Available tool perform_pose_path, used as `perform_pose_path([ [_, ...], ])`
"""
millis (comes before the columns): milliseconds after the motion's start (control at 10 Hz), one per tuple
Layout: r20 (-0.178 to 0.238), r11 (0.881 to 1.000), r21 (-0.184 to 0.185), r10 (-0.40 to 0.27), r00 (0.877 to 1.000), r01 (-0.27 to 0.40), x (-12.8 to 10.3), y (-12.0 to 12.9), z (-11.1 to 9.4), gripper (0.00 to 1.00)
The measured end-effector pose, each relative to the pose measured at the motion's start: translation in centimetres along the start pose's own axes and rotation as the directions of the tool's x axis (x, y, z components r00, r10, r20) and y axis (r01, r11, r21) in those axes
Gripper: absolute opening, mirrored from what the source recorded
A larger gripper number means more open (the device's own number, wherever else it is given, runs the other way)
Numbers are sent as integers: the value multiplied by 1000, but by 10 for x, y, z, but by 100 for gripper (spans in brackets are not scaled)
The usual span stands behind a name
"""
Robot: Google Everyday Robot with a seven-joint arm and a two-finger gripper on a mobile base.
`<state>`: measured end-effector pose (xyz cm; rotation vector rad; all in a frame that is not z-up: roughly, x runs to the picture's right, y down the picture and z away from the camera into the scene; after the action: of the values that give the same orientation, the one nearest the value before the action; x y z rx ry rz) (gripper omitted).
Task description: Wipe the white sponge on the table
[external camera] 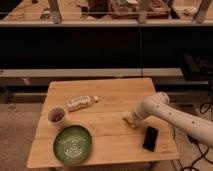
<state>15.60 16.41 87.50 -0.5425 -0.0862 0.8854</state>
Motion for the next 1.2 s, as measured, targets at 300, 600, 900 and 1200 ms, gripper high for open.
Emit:
perform_pose_path([
  [300, 5, 998, -26, -55, 998, 55, -39, 14, 20, 1],
  [600, -3, 983, -52, -179, 984, 179, -82, 57, 36, 1],
  [900, -31, 947, -117, -304, 952, 299, -87, 106, 50, 1],
  [1200, -44, 943, -143, -311, 949, 302, -62, 132, 42, 1],
])
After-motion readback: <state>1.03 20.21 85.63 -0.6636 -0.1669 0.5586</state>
